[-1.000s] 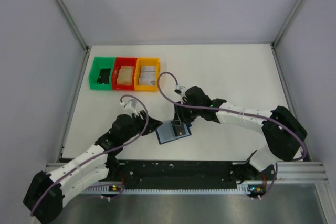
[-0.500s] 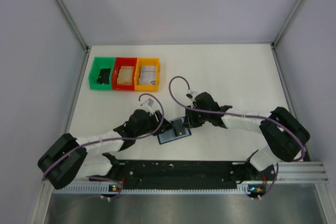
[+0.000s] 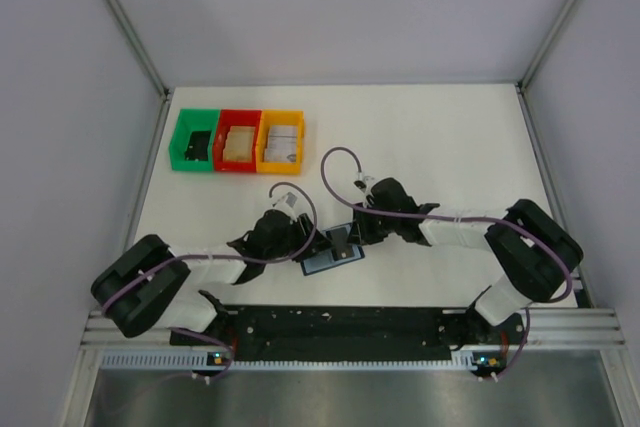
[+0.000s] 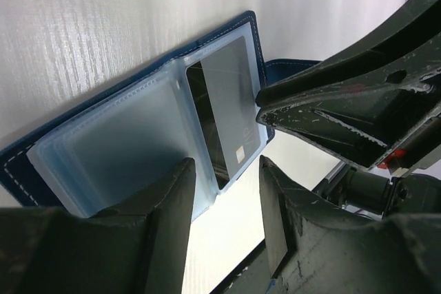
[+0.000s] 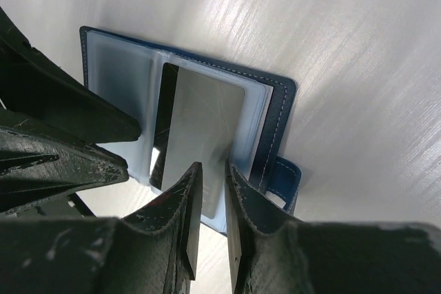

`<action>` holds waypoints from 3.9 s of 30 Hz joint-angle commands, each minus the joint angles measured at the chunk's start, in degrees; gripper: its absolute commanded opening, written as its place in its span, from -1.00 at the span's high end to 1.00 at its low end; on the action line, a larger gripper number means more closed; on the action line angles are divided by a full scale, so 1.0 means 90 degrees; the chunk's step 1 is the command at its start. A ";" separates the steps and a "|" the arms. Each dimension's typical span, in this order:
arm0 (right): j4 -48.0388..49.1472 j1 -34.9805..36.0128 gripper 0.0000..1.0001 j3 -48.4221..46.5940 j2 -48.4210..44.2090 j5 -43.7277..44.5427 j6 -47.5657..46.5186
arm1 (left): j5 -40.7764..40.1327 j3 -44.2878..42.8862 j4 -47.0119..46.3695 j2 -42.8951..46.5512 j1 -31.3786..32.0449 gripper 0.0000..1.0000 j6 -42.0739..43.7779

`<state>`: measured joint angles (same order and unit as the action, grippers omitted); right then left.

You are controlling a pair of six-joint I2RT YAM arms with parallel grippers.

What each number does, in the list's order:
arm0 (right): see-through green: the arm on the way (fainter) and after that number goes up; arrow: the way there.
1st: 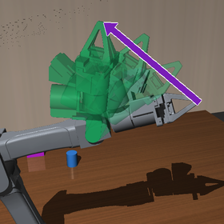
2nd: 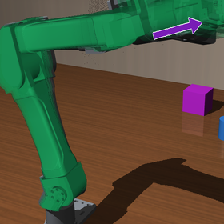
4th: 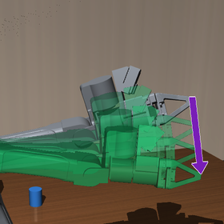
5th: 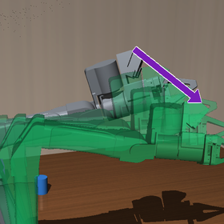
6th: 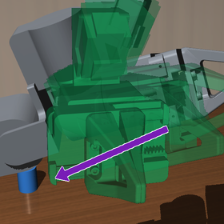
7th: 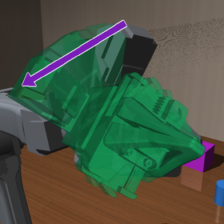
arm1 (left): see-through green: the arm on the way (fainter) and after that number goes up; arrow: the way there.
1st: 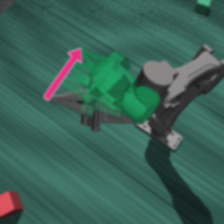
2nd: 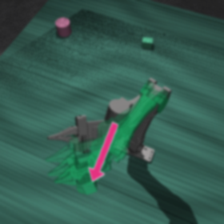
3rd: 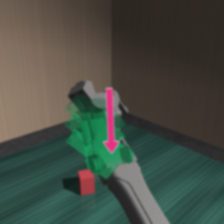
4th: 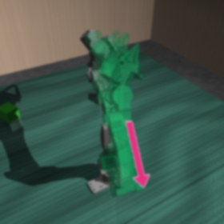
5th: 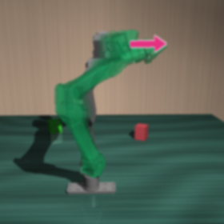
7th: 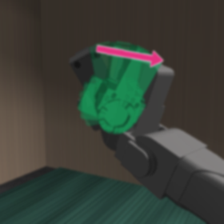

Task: Take the credit cards out of the card holder
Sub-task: Remove the credit card from the card holder.

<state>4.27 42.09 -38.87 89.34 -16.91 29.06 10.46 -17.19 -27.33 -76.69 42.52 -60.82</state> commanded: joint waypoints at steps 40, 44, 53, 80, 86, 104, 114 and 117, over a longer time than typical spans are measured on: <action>-0.0289 -0.0067 0.71 0.0013 -0.0064 0.0121 0.0023 | -0.0274 -0.0238 -0.0127 -0.0395 0.0129 -0.02 -0.0195; -0.0114 -0.0077 0.72 0.0022 0.0092 -0.0132 0.0072 | -0.0176 -0.0219 -0.0283 -0.0532 0.0139 0.03 -0.0264; 0.0131 -0.0067 0.73 0.0042 0.0298 -0.0426 0.0189 | -0.0088 -0.0053 -0.0742 -0.0649 0.0158 0.09 -0.0508; 0.1906 -0.0506 0.55 0.0871 -0.0395 -0.1275 0.0853 | -0.0293 0.0943 -0.2441 0.0053 0.0158 1.00 -0.0547; 0.2581 -0.0555 0.51 0.1028 -0.0483 -0.1627 0.1010 | -0.0322 0.0982 -0.2471 0.0132 0.0158 1.00 -0.0508; 0.1832 -0.0565 0.64 0.0501 0.0806 -0.1511 0.1020 | -0.0498 0.0943 -0.1876 0.0102 0.0148 1.00 -0.0528; 0.0658 -0.0565 0.64 0.0237 0.0894 -0.0846 0.0697 | -0.0820 0.1090 -0.1271 0.0541 0.0139 1.00 -0.0567; 0.0648 -0.0555 0.65 0.0237 0.0894 -0.0846 0.0687 | -0.0947 0.1070 -0.0763 0.0815 0.0139 1.00 -0.0567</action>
<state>15.84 37.58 -36.56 96.51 -30.24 38.20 4.45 -8.45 -37.95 -72.77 43.66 -66.30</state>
